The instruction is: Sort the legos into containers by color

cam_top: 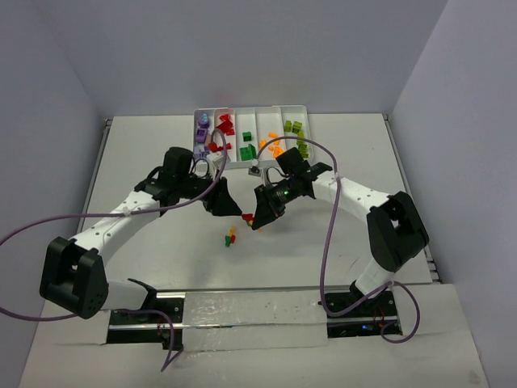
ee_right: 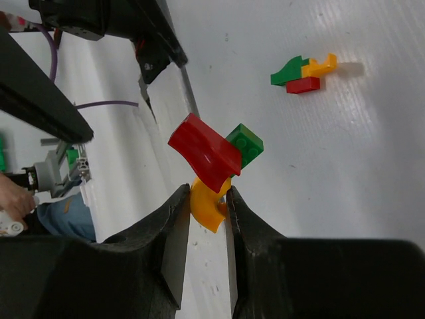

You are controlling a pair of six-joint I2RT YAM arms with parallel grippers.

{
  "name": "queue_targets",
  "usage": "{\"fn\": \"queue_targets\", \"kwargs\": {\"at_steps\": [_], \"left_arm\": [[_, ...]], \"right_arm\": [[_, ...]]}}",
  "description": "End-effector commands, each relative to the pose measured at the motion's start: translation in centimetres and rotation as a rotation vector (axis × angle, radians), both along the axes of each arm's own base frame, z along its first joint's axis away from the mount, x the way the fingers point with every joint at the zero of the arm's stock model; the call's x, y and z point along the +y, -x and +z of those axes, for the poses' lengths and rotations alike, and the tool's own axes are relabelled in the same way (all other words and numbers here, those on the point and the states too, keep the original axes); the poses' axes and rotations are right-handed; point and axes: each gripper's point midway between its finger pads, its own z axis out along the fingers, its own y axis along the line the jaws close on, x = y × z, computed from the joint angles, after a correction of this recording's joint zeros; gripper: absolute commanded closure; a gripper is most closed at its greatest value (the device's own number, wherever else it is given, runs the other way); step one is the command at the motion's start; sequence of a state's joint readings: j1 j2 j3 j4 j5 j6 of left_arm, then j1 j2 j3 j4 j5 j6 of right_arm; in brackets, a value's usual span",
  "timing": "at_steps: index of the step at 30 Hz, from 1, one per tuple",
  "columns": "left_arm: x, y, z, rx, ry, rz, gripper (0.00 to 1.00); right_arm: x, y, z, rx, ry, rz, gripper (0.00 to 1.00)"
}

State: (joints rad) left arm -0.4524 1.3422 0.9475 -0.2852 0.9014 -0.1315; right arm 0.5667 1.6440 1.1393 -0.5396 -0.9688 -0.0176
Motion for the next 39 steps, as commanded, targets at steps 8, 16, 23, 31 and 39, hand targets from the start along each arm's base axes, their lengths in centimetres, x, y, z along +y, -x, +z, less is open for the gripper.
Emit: {"fn": "queue_targets", "kwargs": {"at_steps": [8, 16, 23, 31, 39], "left_arm": [[-1.6, -0.2, 0.3, -0.137, -0.065, -0.028, 0.28], [-1.6, -0.9, -0.4, -0.212, -0.135, -0.018, 0.41], [-2.1, -0.5, -0.8, -0.241, -0.164, -0.047, 0.44], [-2.6, 0.5, -1.3, -0.242, -0.181, -0.085, 0.41], [-2.4, 0.5, -1.9, -0.240, -0.202, -0.084, 0.59]], "right_arm": [[0.9, 0.5, 2.2, 0.049, -0.087, 0.052, 1.00], [1.1, 0.7, 2.4, 0.075, -0.099, 0.067, 1.00], [1.1, 0.6, 2.3, 0.087, -0.093, 0.063, 1.00], [1.1, 0.3, 1.7, 0.090, -0.070, 0.051, 1.00], [1.0, 0.4, 1.8, 0.087, -0.072, 0.055, 1.00]]}}
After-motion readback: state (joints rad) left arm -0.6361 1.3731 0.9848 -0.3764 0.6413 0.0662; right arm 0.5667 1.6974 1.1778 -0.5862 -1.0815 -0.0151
